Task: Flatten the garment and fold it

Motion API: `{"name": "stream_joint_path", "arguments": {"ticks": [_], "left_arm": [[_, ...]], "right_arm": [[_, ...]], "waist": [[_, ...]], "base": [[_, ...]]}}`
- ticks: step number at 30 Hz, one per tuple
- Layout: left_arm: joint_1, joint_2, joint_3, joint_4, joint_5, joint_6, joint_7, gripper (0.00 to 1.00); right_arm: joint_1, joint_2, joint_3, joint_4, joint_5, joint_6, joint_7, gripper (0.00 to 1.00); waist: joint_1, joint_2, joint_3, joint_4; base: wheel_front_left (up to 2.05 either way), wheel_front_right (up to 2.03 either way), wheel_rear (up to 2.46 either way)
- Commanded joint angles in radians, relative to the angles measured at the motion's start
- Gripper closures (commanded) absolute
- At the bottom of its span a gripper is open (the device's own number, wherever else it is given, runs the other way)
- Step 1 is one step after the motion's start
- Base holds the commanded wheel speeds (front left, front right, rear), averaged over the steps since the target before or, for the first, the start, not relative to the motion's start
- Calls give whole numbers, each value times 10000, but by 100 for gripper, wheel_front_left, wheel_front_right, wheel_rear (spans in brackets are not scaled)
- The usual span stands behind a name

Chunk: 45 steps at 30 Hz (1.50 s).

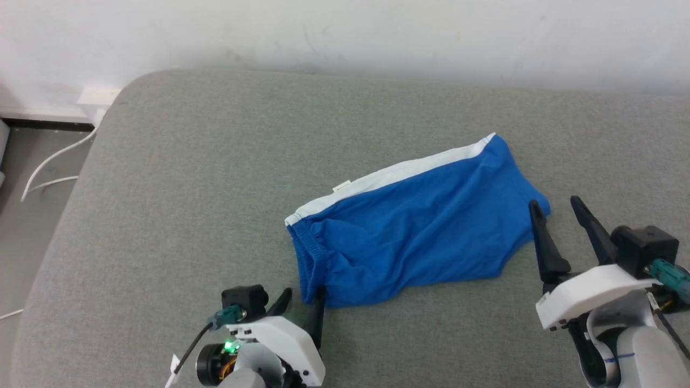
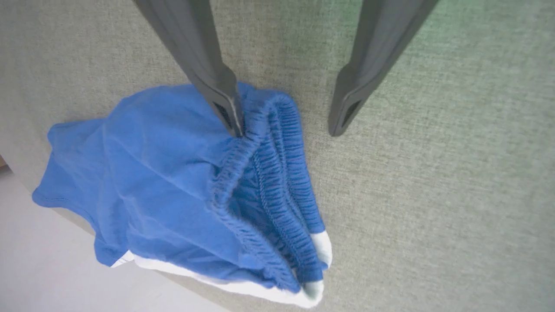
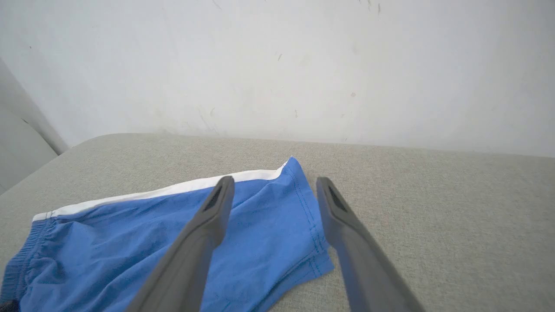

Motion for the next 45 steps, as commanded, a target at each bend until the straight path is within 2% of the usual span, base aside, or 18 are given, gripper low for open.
{"name": "stream_joint_path", "arguments": {"ticks": [1,4,8,9,10,11,15,20,26,32,33,34,35,36,37,41,45], "left_arm": [[-155,-44,56,149,-106,84,93,0],[-296,-150,43,585,-307,96,522,0],[-441,-281,-172,975,-564,-138,1261,0],[-477,-291,-209,1028,-596,-188,1366,15],[-504,-298,-230,1071,-623,-224,1431,85],[-518,-306,-249,1097,-648,-265,1474,100],[-585,-305,-324,1100,-643,-367,1484,100],[-691,-311,-345,1029,-590,-428,1279,100],[-829,-340,-399,1011,-546,-459,1177,100],[-876,-344,-426,1037,-555,-480,1112,100],[-882,-340,-428,1042,-557,-481,1102,100],[-886,-331,-433,1048,-552,-481,1089,100],[-885,-322,-435,1053,-550,-480,1074,100],[-880,-313,-436,1055,-553,-480,1063,100],[-876,-303,-441,1057,-554,-481,1058,100],[-847,-249,-469,1055,-546,-495,1024,100],[-779,-181,-419,1010,-617,-491,1001,100]], "right_arm": [[119,45,-77,-104,-56,-9,-72,0],[259,104,-102,-296,-59,-9,-60,0],[317,118,-247,-370,52,-9,-48,0],[299,119,-308,-331,72,-9,-24,0],[266,120,-377,-249,58,-9,49,0],[202,120,-440,-155,16,-9,102,0],[-349,122,-792,575,-310,-9,533,0],[-1581,122,-1031,2142,-615,-9,1277,0],[-2790,123,-1242,4243,-1084,-9,2580,0],[-3375,123,-1143,5192,-1769,-9,4050,0],[-3413,123,-1149,5285,-1831,-9,4347,23],[-3443,123,-1140,5345,-1874,-9,4610,63],[-3466,123,-1125,5364,-1897,-9,4807,75],[-3486,123,-1122,5342,-1905,-9,4923,96],[-3498,123,-1126,5298,-1916,-9,4991,100],[-3381,123,-1186,5060,-1668,-9,4986,100],[-2842,123,-1168,4404,-1080,-9,4529,100]], "waist": [[1,-1,17,-56],[1,-1,46,-140],[1,-1,84,-166],[1,-1,93,-164],[1,-1,100,-164],[1,-1,108,-161],[1,-1,178,-108],[1,-1,319,-24],[1,-1,463,99],[1,-1,507,146],[1,-1,505,143],[1,-1,498,136],[1,-1,491,126],[1,-1,483,114],[1,-1,478,101],[1,-1,415,48],[1,-1,258,13]], "base": [[0,0,0],[0,0,0],[0,0,0],[0,0,0],[0,0,0],[0,0,0],[0,0,0],[0,0,0],[0,0,0],[0,0,0],[0,0,0],[0,0,0],[0,0,0],[0,0,0],[0,0,0],[0,0,0],[0,0,0]]}}
